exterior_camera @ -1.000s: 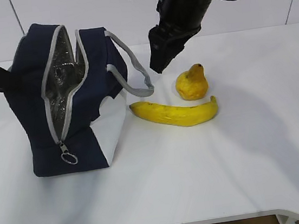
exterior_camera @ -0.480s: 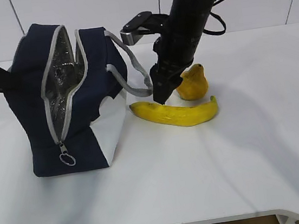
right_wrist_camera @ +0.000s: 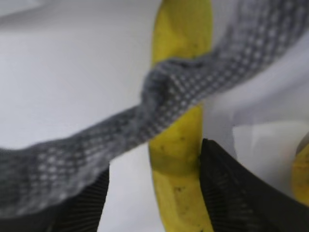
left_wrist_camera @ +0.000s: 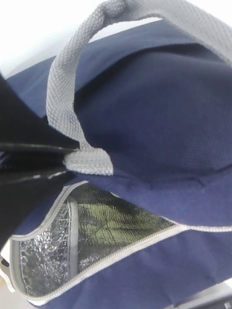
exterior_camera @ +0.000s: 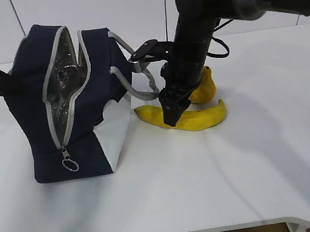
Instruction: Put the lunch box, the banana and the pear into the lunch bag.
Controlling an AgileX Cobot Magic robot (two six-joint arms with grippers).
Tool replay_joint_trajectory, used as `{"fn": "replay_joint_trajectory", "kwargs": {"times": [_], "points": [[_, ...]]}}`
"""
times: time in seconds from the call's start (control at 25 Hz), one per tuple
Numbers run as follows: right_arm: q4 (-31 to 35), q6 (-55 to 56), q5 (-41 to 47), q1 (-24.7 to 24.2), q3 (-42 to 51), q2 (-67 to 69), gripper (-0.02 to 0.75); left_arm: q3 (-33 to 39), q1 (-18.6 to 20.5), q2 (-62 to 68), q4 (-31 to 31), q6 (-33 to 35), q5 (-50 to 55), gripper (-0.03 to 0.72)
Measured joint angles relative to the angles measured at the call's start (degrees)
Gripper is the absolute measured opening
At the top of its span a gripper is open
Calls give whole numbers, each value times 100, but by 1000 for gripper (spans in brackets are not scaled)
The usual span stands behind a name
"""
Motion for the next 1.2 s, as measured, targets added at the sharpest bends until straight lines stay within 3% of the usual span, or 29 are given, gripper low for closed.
{"fn": "replay_joint_trajectory", "kwargs": {"times": [0.4, 0.72, 1.2], "points": [[-257, -10, -61, 0, 0, 263, 456, 0, 0, 0, 13, 0, 12, 4], [-288, 42, -61, 13, -36, 368, 272, 0, 0, 0, 13, 0, 12, 4], [-807, 1639, -51, 13, -101, -285, 267, 0, 0, 0, 30, -9, -8, 4]]}}
